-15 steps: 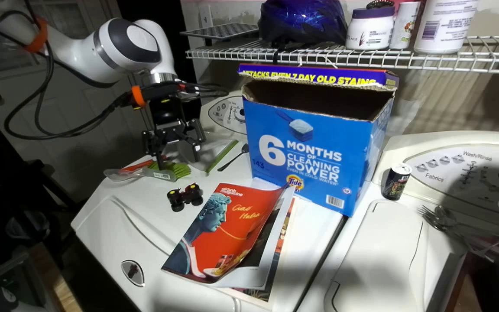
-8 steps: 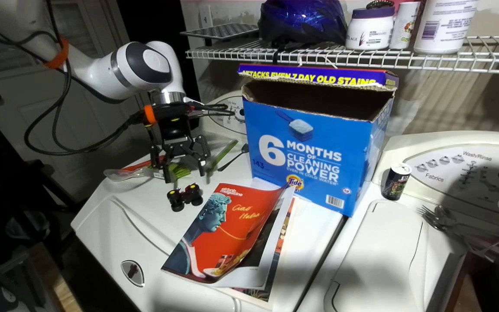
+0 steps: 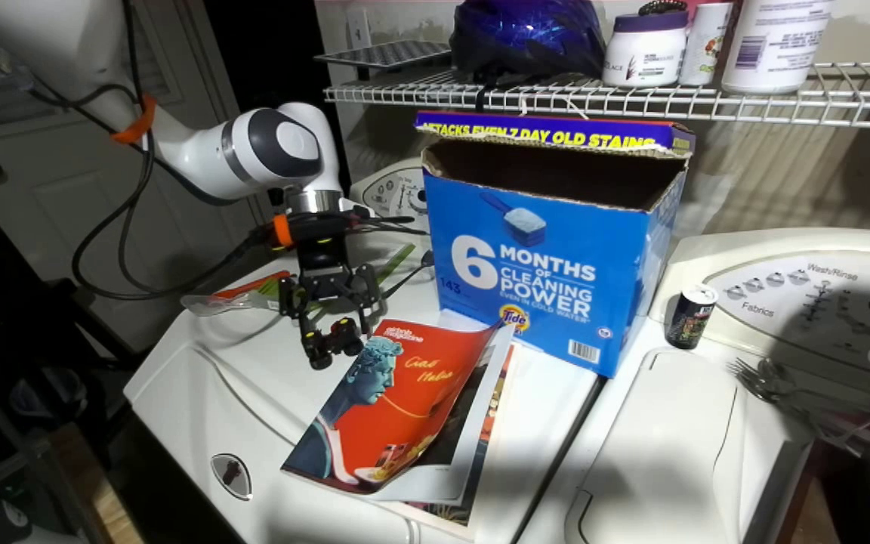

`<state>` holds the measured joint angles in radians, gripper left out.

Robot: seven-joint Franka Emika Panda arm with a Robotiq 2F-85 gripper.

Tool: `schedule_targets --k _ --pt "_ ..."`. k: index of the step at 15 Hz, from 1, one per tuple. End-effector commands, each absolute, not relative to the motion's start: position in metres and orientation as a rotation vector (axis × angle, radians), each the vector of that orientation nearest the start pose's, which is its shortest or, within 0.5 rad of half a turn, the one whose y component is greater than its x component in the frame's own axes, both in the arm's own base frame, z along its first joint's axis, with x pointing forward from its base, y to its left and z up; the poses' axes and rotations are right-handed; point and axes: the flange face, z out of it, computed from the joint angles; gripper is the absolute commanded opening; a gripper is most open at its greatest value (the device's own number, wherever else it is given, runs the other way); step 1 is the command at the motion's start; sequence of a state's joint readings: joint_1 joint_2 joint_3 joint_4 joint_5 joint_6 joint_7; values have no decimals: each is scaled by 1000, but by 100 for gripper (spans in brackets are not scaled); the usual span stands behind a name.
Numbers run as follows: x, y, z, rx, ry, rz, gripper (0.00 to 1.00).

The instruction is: Place the car upright.

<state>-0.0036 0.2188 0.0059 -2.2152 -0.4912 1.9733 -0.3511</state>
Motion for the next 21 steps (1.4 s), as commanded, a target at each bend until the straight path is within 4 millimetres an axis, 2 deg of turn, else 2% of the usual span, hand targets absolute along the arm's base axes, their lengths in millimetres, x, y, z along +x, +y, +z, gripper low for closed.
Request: schedule_targets --k 1,3,4,6,7,12,15,21 --pt "506 -37 251 -3166 -1000 813 100" --pt "505 -41 250 -3166 -986 814 100" --pt "504 -42 250 -3164 -981 822 96" --pt "504 -45 250 -3163 -976 826 72" --pt "504 -46 250 -3164 -973 829 69" --pt "504 -45 252 -3149 -966 815 33" --pt "505 -46 260 -3096 -928 756 30" --pt "512 -49 270 -2836 -864 552 26"
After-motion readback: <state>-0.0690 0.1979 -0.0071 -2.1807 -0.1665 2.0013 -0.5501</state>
